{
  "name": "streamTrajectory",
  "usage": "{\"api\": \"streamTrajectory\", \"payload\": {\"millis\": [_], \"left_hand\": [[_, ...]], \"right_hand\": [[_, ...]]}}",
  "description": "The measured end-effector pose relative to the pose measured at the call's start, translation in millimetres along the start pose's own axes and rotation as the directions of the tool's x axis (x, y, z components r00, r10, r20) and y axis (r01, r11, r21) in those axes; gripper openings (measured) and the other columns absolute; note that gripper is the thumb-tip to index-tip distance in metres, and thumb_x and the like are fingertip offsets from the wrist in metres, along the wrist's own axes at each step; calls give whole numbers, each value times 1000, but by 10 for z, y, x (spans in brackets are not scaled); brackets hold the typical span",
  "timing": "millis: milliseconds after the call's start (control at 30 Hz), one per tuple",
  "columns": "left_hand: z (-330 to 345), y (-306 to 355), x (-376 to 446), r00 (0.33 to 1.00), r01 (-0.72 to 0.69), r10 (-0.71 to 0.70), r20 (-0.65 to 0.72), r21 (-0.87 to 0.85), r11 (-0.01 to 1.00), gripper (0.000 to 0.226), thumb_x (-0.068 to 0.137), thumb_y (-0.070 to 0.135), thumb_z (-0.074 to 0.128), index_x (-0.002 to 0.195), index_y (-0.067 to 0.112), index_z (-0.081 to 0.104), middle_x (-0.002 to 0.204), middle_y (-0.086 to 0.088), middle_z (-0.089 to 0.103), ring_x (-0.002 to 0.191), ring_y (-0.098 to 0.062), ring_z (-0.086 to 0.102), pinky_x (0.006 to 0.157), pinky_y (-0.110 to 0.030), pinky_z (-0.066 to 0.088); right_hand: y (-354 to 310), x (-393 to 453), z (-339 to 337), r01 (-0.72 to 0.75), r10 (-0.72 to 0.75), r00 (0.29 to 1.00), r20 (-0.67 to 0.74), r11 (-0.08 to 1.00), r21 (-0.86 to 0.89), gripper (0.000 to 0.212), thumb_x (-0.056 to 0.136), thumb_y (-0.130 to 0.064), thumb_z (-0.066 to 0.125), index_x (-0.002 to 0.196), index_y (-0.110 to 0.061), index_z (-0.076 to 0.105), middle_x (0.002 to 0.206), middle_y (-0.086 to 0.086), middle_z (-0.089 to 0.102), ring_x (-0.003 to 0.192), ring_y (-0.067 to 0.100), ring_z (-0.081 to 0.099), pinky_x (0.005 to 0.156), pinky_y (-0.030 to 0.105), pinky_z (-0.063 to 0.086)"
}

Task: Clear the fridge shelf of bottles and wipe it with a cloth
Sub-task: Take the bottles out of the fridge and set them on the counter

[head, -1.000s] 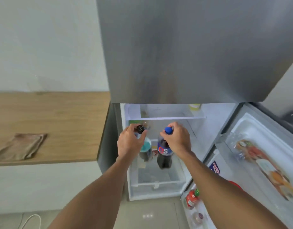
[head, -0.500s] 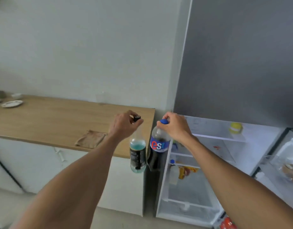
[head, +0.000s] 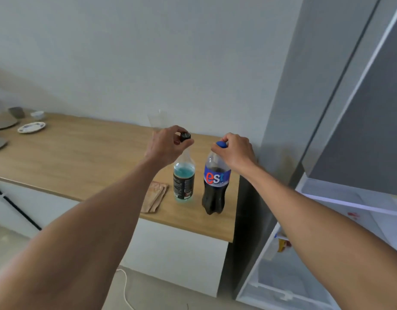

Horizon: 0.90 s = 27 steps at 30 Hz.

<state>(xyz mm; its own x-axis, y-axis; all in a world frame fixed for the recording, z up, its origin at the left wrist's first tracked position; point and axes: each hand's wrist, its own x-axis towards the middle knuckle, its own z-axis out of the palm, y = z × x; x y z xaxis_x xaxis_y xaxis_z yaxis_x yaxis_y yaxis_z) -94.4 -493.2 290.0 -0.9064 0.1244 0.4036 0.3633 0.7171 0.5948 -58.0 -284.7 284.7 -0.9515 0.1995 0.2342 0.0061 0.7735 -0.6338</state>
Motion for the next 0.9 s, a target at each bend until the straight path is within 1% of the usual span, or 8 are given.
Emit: {"api": "streamTrajectory", "payload": {"millis": [100,200,367,500,567,667,800,900], "left_hand": [[156,-181,170,999,8,-6,38,-46,999,39,84,46,79,114,23,73,89,5,78,71,0,68,70,-17,50],[297,-289,293,997,24,-17,74,-99,995,39,83,47,79,113,24,72,87,6,78,57,5,64,68,-30,60],[382,-312,344,990,102,-82,111,-191,976,47,86,42,79,126,19,68,100,-2,74,78,-14,72,52,-25,60],[327,-290,222,978,167,-124,170,-265,950,67,85,46,79,145,34,53,117,1,69,87,-17,74,61,-27,63],[306,-252,74,977,188,-156,145,-236,954,75,83,53,78,149,40,43,125,2,65,89,-18,74,73,-38,65],[349,-160,-307,971,229,-211,109,-196,954,68,83,60,72,141,39,45,124,5,67,95,-22,72,85,-50,60],[601,66,-1012,960,249,-214,179,-202,947,43,89,48,72,124,29,57,96,14,70,89,-12,68,72,-31,50],[966,288,-1521,951,238,-182,249,-216,947,38,85,46,76,115,28,61,86,14,70,86,-14,70,79,-39,55]], "right_hand": [[43,211,206,6,-7,1000,30,1000,6,26,86,-43,69,91,-18,66,83,0,68,81,24,67,70,41,59],[48,380,350,4,-4,1000,11,999,32,25,87,-43,70,93,-19,66,87,0,70,83,23,66,64,32,48],[127,476,454,16,-10,999,-38,989,150,35,88,-46,75,107,-18,67,96,-1,71,87,18,67,74,36,56],[230,349,337,27,-34,999,37,983,183,56,84,-49,80,127,-21,58,108,2,61,96,17,61,71,25,49],[291,167,264,-1,-6,999,35,979,204,61,85,-48,80,133,-21,53,111,2,60,98,15,60,69,23,47],[438,-279,159,-34,21,997,77,984,175,39,90,-39,76,122,-22,60,94,-4,67,82,9,64,68,27,49],[753,-1085,20,-33,14,986,164,993,116,11,90,-28,76,99,-28,68,74,-14,63,67,-1,60,64,22,44],[1141,-1672,-142,-67,57,985,164,997,50,9,88,-27,77,94,-25,72,68,-11,63,61,2,58,65,22,47]]}}
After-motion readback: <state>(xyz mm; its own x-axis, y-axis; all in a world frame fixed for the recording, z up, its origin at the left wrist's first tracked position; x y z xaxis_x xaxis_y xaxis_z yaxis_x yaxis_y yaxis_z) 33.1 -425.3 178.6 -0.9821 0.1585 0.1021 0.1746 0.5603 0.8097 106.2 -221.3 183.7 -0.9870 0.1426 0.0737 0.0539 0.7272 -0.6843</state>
